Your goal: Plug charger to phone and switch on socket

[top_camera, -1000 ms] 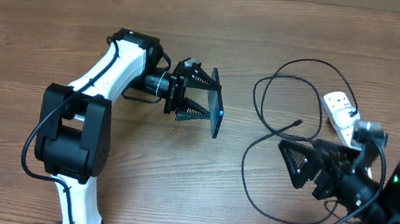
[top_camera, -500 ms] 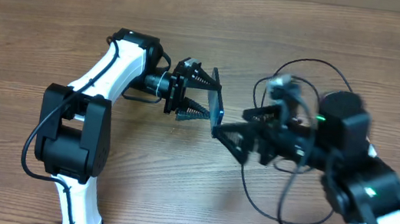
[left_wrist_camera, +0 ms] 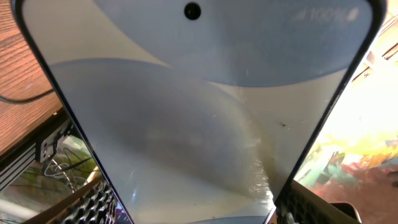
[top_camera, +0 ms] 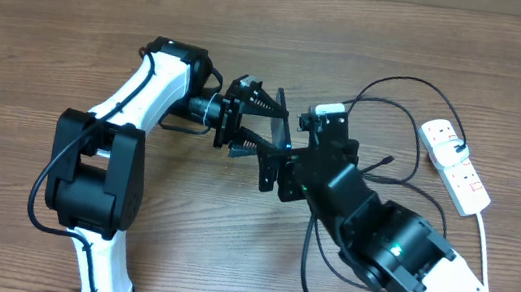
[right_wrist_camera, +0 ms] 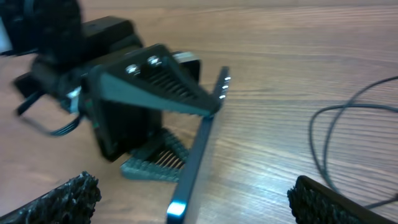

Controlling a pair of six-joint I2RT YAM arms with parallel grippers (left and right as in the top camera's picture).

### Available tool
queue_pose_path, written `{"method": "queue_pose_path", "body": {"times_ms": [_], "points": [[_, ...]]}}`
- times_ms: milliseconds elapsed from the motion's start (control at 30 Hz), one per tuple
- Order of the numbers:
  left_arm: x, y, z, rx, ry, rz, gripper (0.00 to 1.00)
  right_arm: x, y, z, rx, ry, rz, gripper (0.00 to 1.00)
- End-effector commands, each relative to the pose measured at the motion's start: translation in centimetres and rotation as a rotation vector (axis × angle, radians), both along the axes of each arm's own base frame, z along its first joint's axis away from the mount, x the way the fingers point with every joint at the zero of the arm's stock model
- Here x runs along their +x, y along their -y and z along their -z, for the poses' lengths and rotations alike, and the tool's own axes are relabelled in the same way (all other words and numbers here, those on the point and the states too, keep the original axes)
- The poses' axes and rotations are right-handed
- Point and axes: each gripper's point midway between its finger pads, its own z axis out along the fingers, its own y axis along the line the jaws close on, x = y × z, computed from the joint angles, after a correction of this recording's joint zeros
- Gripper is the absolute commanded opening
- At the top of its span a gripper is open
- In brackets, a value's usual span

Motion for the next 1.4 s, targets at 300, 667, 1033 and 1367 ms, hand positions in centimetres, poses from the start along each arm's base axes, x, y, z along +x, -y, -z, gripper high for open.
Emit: {"method": "queue_pose_path", "body": {"times_ms": [300, 667, 1033, 1367], "points": [[0.6, 0.1, -1.2, -0.04, 0.018, -0.015, 0.46, 0.7, -0.8, 3.3, -0.108, -0.017, 0.052, 0.84], [0.6, 0.1, -1.2, -0.04, 0.018, -0.015, 0.46, -0.3, -1.8, 3.7, -0.091, -0.043, 0.023, 0.53], [0.6, 0.1, -1.2, -0.04, 0.018, -0.015, 0.46, -0.6, -2.1, 3.8, -0.078, -0.058, 0.003, 0.31], [0.6, 0.1, -1.2, -0.04, 0.018, -0.015, 0.47, -1.0, -2.8, 4.0, -0.059, -0.081, -0.03, 0.11]]}}
